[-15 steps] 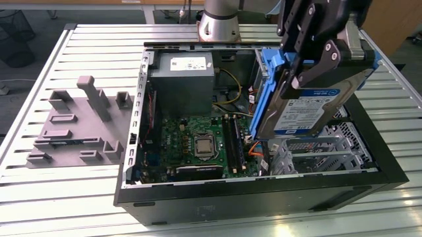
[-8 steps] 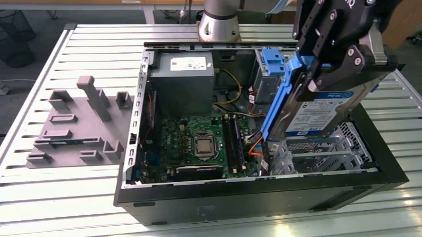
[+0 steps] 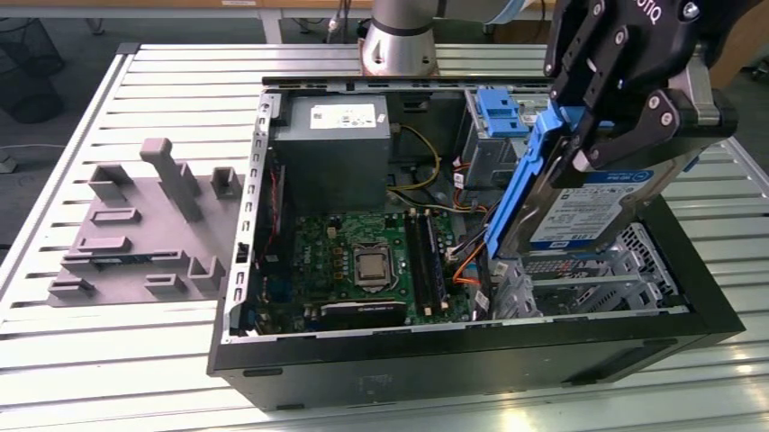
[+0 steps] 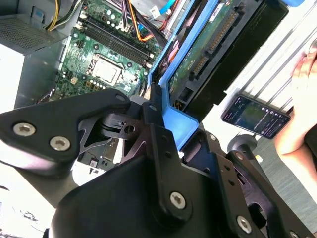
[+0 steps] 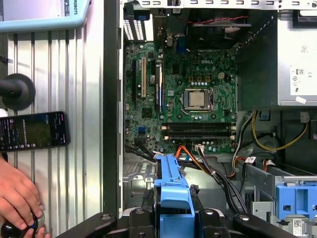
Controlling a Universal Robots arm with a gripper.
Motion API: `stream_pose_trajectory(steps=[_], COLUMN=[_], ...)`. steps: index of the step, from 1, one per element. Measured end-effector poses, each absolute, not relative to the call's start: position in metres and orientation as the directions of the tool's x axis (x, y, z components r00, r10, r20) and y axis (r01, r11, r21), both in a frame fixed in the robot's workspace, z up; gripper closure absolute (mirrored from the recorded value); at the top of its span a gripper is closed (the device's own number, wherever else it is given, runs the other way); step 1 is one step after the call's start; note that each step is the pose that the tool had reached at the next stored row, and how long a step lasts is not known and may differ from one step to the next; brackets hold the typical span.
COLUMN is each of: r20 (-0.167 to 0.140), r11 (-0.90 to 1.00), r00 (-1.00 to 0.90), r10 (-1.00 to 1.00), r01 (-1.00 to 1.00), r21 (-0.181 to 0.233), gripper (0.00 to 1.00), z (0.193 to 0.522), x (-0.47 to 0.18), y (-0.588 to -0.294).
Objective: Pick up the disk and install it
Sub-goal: 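Insert the disk into the insertion slot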
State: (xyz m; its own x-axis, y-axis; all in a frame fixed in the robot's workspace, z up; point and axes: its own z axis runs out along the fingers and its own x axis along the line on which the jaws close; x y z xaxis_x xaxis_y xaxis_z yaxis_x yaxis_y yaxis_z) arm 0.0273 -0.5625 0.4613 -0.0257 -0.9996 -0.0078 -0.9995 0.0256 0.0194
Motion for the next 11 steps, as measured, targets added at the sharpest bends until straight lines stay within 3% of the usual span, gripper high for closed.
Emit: stream_pose_trajectory(steps=[11], r20=[-0.008], r11=[0.026], r00=[-0.026], r10=[-1.0], r01=[-0.999], r21=[0.019], gripper=[0.64], z=[0.461], x=[0.0275], y=[-0.5625])
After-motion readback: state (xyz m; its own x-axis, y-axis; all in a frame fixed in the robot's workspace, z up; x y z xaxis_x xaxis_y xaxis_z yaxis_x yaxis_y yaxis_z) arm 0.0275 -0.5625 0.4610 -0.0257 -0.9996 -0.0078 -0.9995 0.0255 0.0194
